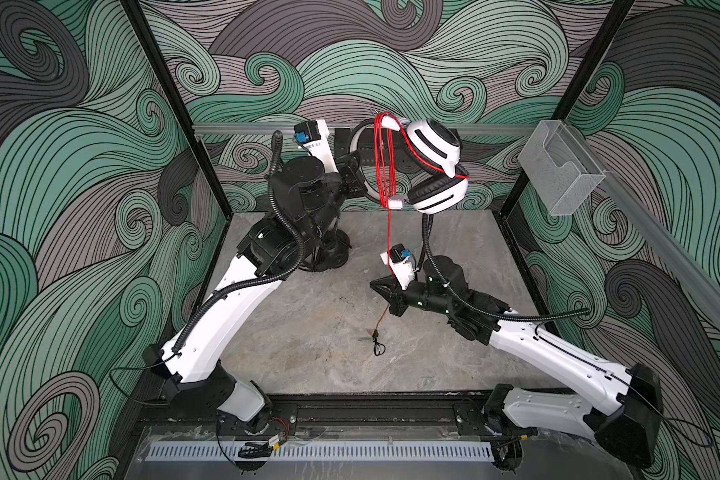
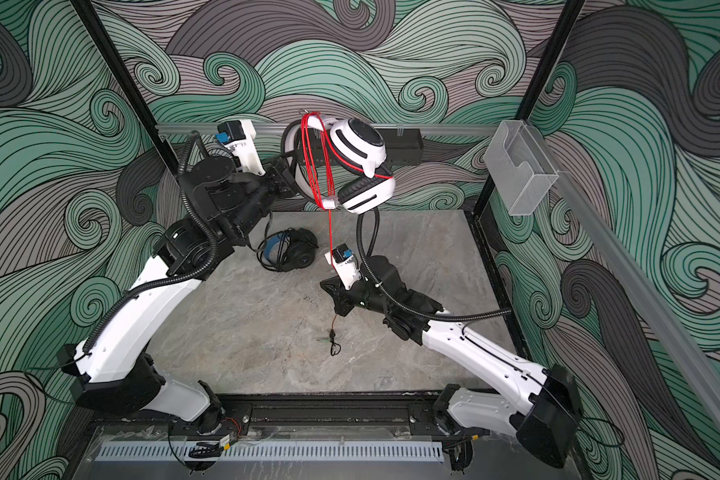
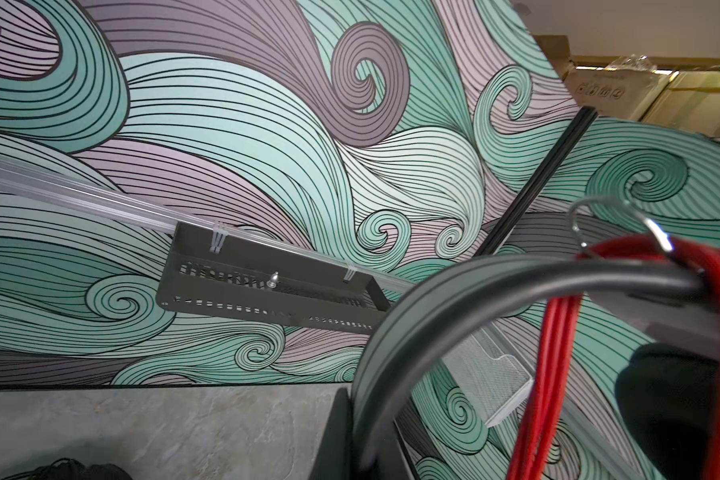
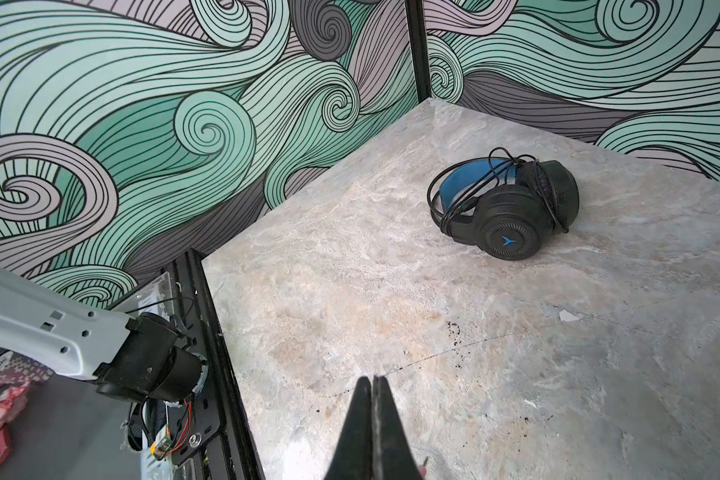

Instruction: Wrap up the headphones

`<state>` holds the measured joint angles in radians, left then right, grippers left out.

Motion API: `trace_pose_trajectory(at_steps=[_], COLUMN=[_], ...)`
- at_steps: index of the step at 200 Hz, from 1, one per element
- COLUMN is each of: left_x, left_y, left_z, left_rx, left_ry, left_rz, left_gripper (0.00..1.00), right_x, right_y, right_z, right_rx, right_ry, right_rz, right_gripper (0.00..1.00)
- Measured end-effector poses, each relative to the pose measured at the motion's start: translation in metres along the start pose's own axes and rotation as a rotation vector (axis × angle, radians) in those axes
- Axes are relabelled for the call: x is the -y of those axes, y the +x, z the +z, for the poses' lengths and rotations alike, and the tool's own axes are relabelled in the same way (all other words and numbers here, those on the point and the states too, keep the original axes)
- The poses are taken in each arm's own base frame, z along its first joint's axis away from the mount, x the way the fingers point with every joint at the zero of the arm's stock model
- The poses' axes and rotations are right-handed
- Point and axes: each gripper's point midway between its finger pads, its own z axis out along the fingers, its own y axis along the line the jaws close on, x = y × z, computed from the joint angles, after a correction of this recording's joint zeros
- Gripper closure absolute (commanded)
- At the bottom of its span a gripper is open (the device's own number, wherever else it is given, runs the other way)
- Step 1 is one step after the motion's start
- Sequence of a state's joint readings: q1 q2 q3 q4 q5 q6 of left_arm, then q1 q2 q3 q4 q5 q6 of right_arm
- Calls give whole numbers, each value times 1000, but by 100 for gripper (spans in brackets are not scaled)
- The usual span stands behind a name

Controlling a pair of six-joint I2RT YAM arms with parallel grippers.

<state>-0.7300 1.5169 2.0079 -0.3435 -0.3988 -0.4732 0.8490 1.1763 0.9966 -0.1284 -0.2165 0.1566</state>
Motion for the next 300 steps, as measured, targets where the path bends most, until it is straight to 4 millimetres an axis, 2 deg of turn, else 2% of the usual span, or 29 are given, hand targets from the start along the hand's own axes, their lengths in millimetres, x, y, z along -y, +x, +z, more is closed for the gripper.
trace_pose_trajectory(at_steps=[30, 54, 77, 104, 145, 161, 183, 202, 237, 300], left_x=[-25, -42, -51, -61, -70, -80, -93, -97, -95, -93], left_y=[20, 34, 43, 54, 94, 109, 128, 145, 174, 197], left_z=[21, 29, 32, 33, 32, 31, 29, 22, -2, -41], left_rx=[-31, -65, -88, -107, -170, -210, -270, -322, -429, -564], left_ry=[-108, -177, -217, -264, -311, -343, -369, -356, -245, -70], left_rz=[75, 119, 165, 263, 462, 555, 651, 711, 809, 876], left_gripper=[100, 100, 100, 100, 100, 100, 100, 100, 100, 100], right_x=[-4, -2, -2, -3, -5, -16, -25, -23, -15, 8], right_y=[2, 7, 8, -1, 1, -7, -30, -46, -55, -66], right_z=[-3, -6, -11, -18, -28, -35, -48, -58, -69, -76], right_rx=[-31, -70, -112, -149, -239, -241, -213, -201, -239, -363], right_ry=[26, 67, 105, 149, 180, 156, 148, 178, 236, 376], right_rz=[-25, -37, -61, -95, -157, -192, -229, -264, -366, -684], right_gripper=[100, 100, 100, 100, 100, 100, 100, 100, 100, 100])
